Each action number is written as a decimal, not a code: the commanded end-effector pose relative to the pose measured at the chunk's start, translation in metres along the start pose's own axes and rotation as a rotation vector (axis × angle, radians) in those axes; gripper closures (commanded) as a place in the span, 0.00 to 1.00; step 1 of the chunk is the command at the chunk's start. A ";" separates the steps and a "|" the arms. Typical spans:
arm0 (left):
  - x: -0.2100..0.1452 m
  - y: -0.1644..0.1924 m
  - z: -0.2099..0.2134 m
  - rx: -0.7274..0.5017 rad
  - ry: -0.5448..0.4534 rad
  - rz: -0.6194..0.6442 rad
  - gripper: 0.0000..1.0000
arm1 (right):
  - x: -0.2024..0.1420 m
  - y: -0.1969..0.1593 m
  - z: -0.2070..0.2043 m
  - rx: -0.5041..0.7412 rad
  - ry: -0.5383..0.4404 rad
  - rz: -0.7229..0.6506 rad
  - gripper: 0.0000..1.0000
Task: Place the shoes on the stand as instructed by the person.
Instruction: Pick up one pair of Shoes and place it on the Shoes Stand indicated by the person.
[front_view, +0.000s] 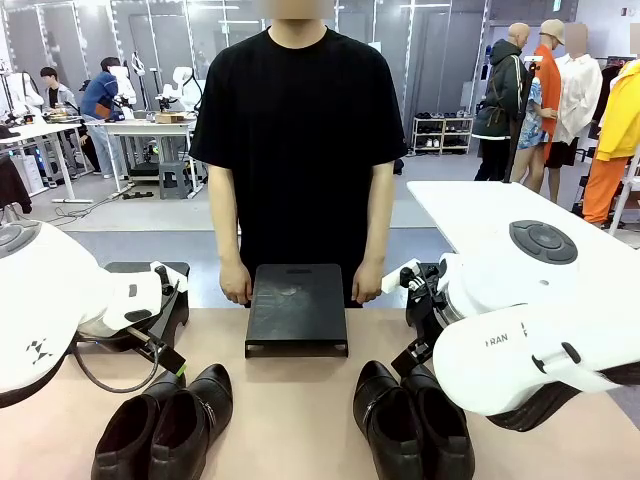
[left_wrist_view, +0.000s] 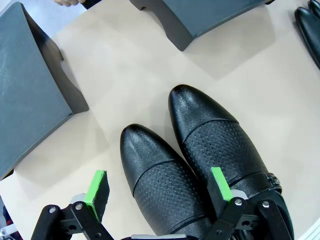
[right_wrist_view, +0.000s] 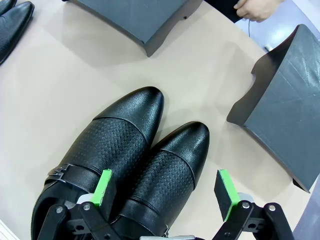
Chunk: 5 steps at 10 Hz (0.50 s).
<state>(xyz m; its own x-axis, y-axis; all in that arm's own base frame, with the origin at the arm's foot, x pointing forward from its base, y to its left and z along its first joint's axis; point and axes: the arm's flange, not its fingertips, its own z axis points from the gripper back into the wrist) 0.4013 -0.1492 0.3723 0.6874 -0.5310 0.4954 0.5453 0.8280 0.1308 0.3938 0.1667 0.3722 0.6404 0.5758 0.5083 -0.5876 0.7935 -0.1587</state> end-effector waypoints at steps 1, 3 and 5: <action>0.000 0.000 0.000 0.000 0.000 0.000 0.00 | 0.000 0.000 0.000 0.000 0.000 0.000 0.00; 0.017 0.006 0.027 -0.028 -0.012 -0.063 0.00 | 0.022 -0.011 0.026 0.013 -0.028 -0.012 0.00; 0.032 0.022 0.060 -0.111 -0.002 -0.036 0.00 | 0.038 -0.026 0.059 0.060 -0.045 -0.050 0.00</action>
<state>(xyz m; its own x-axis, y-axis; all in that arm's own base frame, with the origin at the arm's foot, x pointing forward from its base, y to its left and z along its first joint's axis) 0.4036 -0.1530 0.4172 0.6598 -0.5540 0.5078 0.5888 0.8009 0.1087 0.4050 0.1666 0.4255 0.6376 0.5351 0.5542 -0.5647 0.8140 -0.1362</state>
